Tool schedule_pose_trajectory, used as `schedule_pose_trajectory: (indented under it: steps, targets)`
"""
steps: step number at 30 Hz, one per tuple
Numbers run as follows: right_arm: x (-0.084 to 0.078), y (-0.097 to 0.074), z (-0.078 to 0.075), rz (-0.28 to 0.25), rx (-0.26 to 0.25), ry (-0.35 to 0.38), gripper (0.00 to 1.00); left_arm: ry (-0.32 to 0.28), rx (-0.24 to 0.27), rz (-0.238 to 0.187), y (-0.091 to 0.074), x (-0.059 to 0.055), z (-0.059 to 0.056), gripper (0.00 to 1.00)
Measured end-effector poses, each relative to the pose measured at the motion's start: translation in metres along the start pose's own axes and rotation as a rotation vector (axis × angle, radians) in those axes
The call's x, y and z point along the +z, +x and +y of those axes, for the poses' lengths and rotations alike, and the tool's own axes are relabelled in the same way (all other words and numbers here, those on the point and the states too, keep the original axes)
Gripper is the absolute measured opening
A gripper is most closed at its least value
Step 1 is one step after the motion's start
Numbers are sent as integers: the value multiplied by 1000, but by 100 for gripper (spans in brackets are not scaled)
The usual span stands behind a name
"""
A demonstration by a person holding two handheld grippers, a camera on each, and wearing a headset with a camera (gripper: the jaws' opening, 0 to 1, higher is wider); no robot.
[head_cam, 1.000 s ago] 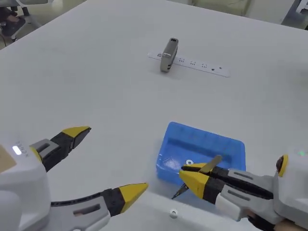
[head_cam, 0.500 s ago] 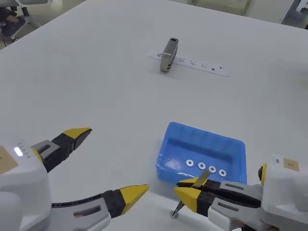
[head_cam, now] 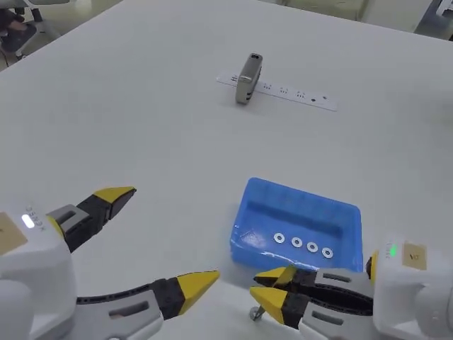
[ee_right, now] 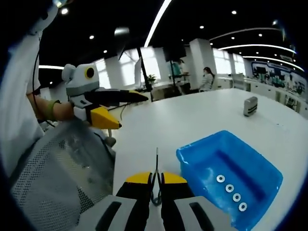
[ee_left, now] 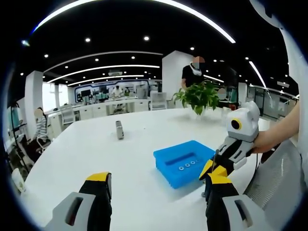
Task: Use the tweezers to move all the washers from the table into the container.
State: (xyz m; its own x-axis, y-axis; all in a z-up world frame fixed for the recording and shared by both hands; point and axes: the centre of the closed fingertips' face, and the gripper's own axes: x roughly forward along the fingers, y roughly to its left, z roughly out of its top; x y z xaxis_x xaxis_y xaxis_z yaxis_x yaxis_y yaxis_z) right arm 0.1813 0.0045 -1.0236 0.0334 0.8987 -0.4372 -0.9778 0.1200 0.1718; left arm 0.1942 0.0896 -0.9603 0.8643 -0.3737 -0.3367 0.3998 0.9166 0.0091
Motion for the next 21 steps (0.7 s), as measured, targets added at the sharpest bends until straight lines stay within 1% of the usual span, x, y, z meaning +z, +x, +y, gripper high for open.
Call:
schedule_pose_trajectory:
  steps: [3, 5, 6, 8, 9, 10, 12, 15, 18, 21]
  targets:
    - [0, 0, 2, 1, 5, -5, 4, -1, 0, -2, 0, 0, 0, 81]
    - [0, 0, 1, 0, -3, -12, 4, -2, 1, -1, 0, 0, 0, 81]
    - [2, 1, 0, -10, -6, 0, 4, -2, 2, -2, 0, 0, 0, 81]
    - [-1, 2, 2, 2, 3, -2, 4, -2, 2, -2, 0, 0, 0, 81]
    - [0, 2, 2, 0, 4, -33, 4, -1, 2, -1, 0, 0, 0, 81]
    - [-1, 2, 2, 21, 5, -70, 3, -2, 1, -1, 0, 0, 0, 81]
    - [0, 3, 5, 24, 15, -70, 4, -2, 0, -2, 0, 0, -1, 81]
    - [-1, 3, 5, 20, 14, -60, 4, -1, -1, 1, 0, 0, -1, 81]
    - [-1, 3, 3, 11, 14, -36, 4, -2, 2, 1, 0, 0, -1, 81]
    - [-1, 4, 4, 15, 20, -38, 4, -3, 1, 1, 0, 0, -1, 81]
